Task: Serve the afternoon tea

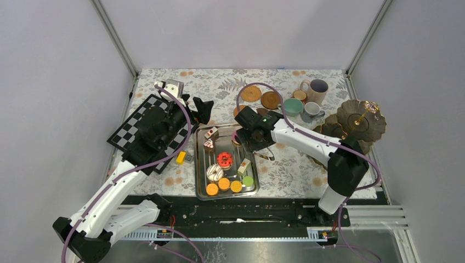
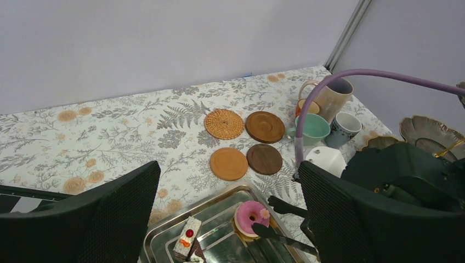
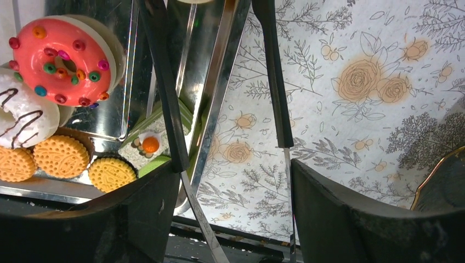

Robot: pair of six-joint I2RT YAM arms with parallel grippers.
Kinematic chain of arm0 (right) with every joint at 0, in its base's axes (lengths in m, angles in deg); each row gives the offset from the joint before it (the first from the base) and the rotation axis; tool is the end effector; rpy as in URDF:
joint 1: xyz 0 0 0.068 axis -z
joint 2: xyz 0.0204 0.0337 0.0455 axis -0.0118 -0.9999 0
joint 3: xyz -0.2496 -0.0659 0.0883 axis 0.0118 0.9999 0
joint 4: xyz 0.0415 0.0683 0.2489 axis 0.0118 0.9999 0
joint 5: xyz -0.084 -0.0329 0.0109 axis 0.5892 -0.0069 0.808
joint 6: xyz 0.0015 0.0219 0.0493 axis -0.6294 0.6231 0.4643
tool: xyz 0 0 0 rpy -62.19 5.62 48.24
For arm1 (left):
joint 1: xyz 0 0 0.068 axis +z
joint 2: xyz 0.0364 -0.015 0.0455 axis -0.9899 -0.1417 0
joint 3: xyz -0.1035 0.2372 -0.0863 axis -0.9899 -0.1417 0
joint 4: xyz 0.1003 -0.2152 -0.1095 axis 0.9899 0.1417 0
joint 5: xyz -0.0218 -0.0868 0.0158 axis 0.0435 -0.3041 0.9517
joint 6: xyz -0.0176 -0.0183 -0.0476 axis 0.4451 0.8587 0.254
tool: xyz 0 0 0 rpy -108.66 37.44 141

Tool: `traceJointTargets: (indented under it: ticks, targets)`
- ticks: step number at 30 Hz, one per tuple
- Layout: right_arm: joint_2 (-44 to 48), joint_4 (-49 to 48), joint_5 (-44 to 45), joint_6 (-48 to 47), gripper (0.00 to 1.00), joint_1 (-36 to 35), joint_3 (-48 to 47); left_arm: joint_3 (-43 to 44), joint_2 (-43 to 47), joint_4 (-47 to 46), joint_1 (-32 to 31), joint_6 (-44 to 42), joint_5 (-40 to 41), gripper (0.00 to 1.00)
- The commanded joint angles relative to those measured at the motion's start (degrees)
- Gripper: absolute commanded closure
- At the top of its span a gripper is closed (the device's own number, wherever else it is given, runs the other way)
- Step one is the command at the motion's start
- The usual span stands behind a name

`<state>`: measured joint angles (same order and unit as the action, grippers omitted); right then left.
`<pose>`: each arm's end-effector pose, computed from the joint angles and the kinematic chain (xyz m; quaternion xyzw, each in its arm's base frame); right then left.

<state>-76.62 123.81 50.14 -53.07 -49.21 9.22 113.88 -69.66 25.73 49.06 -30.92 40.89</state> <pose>0.2335 0.2529 0.2542 -0.2255 0.9460 0.0303 0.2310 0.1712 -0.1054 0.3986 0.0991 0.6964 -0.2199 0.6759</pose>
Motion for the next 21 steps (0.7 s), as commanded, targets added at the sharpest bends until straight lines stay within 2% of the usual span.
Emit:
traceJointTargets:
  ticks: [1, 21]
  targets:
    - [-1.52, -0.15, 1.40, -1.59, 0.24, 0.37, -3.75, -0.28, 1.01, -3.07, -0.16, -0.88, 1.08, 0.01]
    - [-7.66, -0.20, 1.96, -3.41, 0.23, -0.29, -7.67, -0.55, 1.28, -3.24, -0.16, -1.15, 1.30, 0.01]
